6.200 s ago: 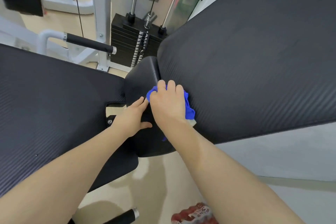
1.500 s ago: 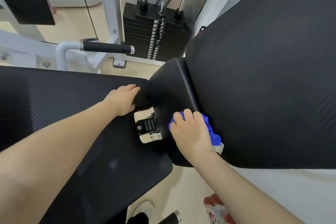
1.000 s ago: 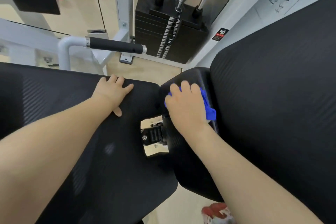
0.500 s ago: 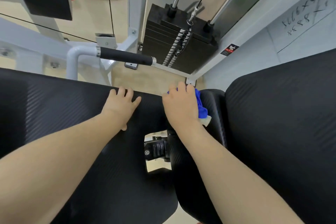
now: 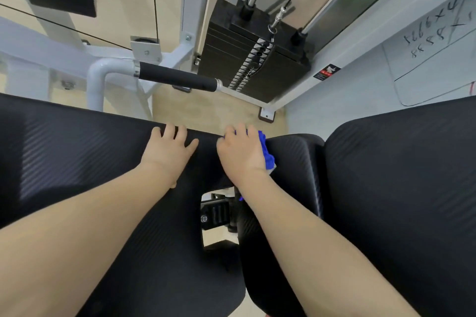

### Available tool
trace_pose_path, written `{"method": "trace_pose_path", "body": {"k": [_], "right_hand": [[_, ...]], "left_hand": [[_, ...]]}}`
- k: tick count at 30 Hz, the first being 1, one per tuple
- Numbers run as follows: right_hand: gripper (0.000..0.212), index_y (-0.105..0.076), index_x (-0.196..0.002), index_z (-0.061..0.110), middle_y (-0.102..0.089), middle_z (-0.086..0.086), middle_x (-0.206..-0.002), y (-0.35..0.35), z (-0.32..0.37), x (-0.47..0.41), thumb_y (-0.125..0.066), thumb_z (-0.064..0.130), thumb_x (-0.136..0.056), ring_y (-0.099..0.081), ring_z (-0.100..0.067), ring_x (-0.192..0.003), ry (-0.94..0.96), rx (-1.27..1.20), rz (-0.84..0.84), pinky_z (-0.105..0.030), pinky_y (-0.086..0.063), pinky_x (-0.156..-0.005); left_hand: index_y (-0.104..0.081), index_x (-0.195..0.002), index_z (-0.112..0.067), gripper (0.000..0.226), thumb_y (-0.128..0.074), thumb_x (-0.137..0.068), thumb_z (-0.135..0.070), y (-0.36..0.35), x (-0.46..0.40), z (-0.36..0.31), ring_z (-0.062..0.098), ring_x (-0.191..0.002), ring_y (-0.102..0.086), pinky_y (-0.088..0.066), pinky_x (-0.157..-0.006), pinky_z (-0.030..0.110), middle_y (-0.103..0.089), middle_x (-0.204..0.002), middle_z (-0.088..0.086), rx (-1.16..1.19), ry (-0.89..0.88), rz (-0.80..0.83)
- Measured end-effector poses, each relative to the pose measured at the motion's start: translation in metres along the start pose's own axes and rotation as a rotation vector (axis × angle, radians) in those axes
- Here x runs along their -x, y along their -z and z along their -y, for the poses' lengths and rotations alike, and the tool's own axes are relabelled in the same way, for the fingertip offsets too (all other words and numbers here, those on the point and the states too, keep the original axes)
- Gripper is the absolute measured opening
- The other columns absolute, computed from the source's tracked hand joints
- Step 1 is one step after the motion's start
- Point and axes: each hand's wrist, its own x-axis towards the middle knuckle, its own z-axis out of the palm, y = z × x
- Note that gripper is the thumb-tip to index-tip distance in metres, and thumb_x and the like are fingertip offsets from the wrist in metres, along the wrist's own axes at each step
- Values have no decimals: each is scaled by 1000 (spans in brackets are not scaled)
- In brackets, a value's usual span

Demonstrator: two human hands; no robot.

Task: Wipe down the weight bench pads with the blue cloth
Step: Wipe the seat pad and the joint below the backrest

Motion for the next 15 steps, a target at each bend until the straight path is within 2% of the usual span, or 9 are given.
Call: {"method": "trace_pose_path", "body": {"k": [3, 5, 8, 9, 12, 15], "right_hand": [[19, -58, -104, 14, -49, -6, -109, 1, 10, 2, -46, 15, -90, -43, -25, -100, -29, -54, 21, -35, -34, -81], [18, -60, -103, 14, -48, -7, -109, -9, 21, 32, -51, 16, -87, -43, -27, -100, 34, -79, 119, -36, -34, -82], [11, -68, -82, 17, -54, -3, -90, -14, 34, 75, -67, 24, -73, -47, -25, -84, 132, -44, 265, -36, -39, -74], [11, -68, -82, 17, -53, -3, -90, -15, 34, 76, -67, 24, -74, -46, -25, -84, 155, -24, 275, -36, -38, -74], [19, -62, -103, 15, -50, -7, -107, -12, 21, 38, -52, 17, -87, -41, -28, -100, 214, 34, 209, -37, -33, -85], [20, -61, -104, 17, -55, -5, -108, 0, 5, -19, -46, 17, -91, -44, -27, -102, 113, 124, 103, -34, -33, -84]], "left_hand": [[7, -148, -24, 109, -71, -74, -45, 0, 3, 1, 39, -142, -6, -19, -114, 46, 1, -155, 19, 35, 3, 11], [7, -148, -24, 107, -70, -76, -42, 2, 6, 2, 39, -143, -3, -15, -116, 47, 4, -155, 20, 64, 4, 17], [5, -149, -24, 100, -67, -80, -32, 6, 10, 0, 39, -143, 0, -11, -117, 48, 7, -155, 20, 116, 19, 38], [4, -149, -23, 98, -66, -81, -30, 7, 10, -1, 39, -143, 0, -11, -118, 49, 7, -155, 20, 131, 22, 43], [1, -149, -21, 95, -65, -82, -27, 10, 8, -4, 40, -142, -2, -12, -117, 50, 6, -155, 21, 135, 28, 44], [1, -149, -21, 94, -64, -82, -24, 7, 4, -7, 41, -142, -1, -12, -117, 51, 5, -155, 21, 150, 50, 34]]}}
